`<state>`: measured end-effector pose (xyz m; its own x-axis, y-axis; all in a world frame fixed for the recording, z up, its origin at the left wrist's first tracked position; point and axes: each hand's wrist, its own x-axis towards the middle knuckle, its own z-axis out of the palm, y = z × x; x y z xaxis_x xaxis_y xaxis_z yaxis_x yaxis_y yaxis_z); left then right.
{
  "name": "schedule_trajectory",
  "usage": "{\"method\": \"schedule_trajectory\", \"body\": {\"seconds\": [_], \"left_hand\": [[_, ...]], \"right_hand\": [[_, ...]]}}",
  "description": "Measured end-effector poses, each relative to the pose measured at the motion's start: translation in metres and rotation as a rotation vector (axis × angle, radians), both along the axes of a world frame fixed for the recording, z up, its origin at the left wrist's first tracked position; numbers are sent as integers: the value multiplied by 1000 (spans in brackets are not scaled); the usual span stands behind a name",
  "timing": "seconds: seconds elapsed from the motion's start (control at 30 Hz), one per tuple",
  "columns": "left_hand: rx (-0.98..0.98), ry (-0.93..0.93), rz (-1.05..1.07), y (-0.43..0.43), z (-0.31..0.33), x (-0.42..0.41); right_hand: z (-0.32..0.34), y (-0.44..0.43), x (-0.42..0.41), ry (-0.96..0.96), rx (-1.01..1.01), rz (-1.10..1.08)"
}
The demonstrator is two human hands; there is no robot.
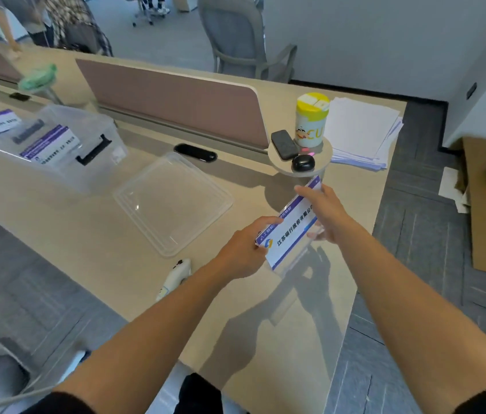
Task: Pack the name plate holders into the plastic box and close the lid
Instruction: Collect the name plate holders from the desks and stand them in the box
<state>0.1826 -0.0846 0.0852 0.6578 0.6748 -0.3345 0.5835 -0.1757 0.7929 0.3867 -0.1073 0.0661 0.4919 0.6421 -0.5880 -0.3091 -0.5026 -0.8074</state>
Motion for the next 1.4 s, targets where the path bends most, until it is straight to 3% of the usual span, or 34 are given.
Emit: {"method": "schedule_trajectory", "body": {"seconds": [0.13, 0.27, 0.37, 0.53, 0.73, 0.87, 1.0, 1.2, 1.4], "left_hand": [[18, -47, 38, -2, 21, -43], [-206, -222, 316, 15, 43, -91], [-318, -233, 371, 36, 50, -144], [-444, -257, 245, 68, 53, -236], [-610, -481, 96, 105, 59, -330], [-565, -553, -49, 119, 69, -380], [-472, -582, -9, 141, 74, -420], [-184, -497, 116, 180, 75, -455], [-72, -294, 148, 256, 79, -477]], "right_hand": [[17, 15, -47, -7, 97, 17], [45, 28, -94, -120, 179, 131], [66, 40, -136, -122, 228, 236], [101, 70, -224, -150, 308, 309], [128, 110, -325, -61, 337, 326], [144, 137, -377, -16, 306, 360], [156, 167, -413, 30, 316, 391], [153, 226, -448, 72, 305, 475], [135, 315, -478, 42, 284, 549]]}}
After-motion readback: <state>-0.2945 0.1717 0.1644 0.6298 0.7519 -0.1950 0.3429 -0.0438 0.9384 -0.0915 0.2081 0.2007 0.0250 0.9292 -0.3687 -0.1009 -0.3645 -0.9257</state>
